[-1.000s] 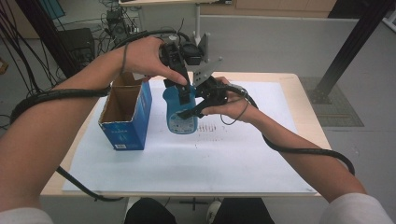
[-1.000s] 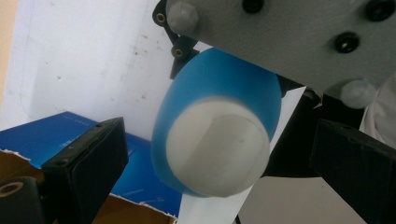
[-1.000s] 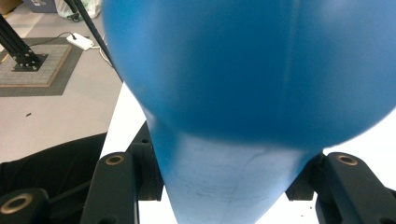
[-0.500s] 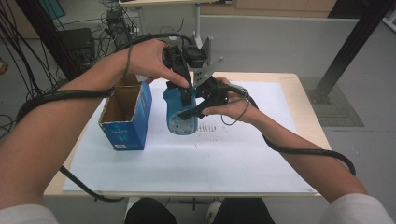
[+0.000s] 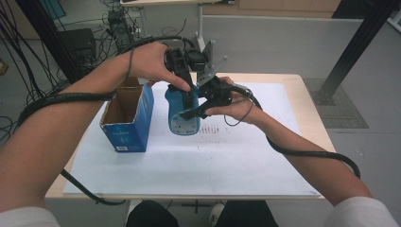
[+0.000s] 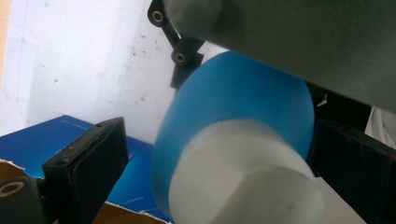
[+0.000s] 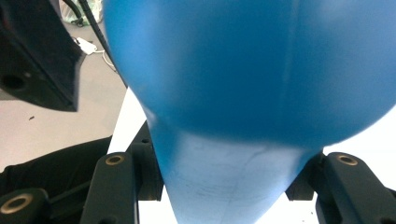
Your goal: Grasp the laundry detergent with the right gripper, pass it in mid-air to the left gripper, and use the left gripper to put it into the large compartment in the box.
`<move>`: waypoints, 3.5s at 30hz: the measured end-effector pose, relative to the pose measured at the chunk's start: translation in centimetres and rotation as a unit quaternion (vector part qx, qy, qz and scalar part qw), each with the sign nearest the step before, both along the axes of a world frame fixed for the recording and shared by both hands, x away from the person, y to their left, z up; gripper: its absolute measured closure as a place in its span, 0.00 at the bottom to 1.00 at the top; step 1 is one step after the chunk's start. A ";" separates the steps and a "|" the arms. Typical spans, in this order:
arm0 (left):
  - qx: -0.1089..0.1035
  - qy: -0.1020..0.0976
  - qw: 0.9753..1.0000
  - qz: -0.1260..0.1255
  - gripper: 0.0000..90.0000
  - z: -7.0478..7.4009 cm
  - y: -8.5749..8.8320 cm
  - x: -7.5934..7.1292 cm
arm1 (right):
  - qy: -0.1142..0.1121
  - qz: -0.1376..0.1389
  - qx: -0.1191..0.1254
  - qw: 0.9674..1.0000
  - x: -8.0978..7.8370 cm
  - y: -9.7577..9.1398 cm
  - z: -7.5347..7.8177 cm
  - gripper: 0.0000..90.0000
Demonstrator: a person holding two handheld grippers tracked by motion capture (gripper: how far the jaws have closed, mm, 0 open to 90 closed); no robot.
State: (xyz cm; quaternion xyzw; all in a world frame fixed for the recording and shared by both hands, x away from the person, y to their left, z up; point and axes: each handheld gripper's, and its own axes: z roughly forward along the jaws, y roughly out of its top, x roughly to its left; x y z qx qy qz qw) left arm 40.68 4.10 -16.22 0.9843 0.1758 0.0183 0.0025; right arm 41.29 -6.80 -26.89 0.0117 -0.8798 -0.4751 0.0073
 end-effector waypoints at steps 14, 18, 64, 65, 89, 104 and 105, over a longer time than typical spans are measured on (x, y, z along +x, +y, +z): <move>-0.004 -0.003 1.000 -0.001 0.05 0.2 0.1 -0.1 | -0.001 -0.001 0.003 1.000 0.0 0.1 0.1 0.49; -0.005 -0.005 1.000 0.001 0.05 0.3 0.2 -0.1 | -0.002 -0.001 0.004 1.000 0.1 0.1 0.1 0.49; 0.002 -0.008 1.000 0.002 0.06 0.0 0.2 -0.5 | -0.005 0.008 0.005 1.000 -0.3 0.2 0.6 0.49; 0.002 -0.007 1.000 0.002 0.06 0.0 0.2 -0.5 | -0.005 0.008 0.005 1.000 -0.3 0.2 0.6 0.49; 0.003 -0.011 1.000 -0.004 0.10 -0.2 0.2 -0.6 | -0.003 0.011 0.010 1.000 -0.6 0.0 0.6 0.49; 0.002 -0.013 1.000 -0.018 0.24 -0.3 0.1 -0.8 | -0.004 0.012 0.014 1.000 -0.7 -0.1 0.6 0.49; 0.001 -0.010 1.000 -0.019 0.24 -0.3 0.1 -0.8 | -0.004 0.014 0.015 1.000 -0.7 -0.1 0.5 0.49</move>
